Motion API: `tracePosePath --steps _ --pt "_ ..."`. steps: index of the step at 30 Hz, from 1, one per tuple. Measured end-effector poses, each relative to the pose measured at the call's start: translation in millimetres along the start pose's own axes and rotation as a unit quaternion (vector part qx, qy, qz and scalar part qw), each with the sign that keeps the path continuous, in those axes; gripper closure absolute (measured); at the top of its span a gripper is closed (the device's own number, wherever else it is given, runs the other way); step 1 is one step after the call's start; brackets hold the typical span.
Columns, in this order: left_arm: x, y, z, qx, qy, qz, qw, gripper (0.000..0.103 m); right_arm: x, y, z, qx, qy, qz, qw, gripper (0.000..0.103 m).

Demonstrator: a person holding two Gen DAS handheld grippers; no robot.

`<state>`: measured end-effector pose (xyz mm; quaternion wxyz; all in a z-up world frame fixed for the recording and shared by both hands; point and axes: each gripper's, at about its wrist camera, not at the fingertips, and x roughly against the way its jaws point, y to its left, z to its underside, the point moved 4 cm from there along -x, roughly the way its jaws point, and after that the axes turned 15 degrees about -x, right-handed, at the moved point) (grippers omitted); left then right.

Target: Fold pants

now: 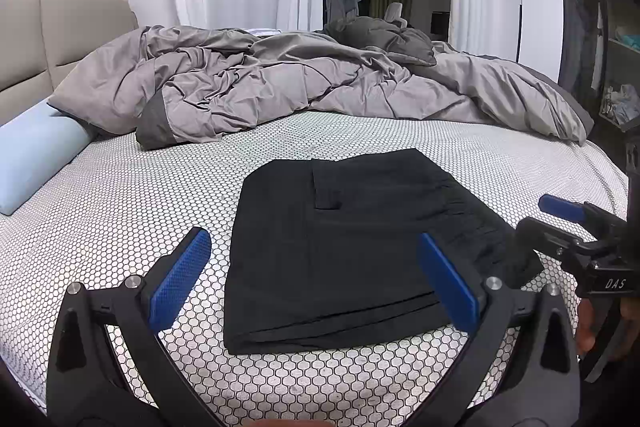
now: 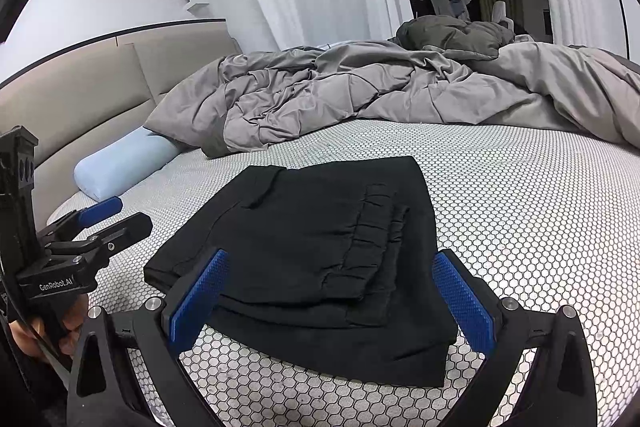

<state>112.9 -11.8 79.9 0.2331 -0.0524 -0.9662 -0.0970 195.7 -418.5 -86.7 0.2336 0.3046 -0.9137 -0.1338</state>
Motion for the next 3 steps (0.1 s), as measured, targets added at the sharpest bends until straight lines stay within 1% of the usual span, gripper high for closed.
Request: tracePosePath --steps 3 --pt "-0.1 0.8 -0.1 -0.001 0.000 0.001 1.0000 0.001 -0.3 0.4 -0.2 0.002 0.000 0.000 1.000 0.000"
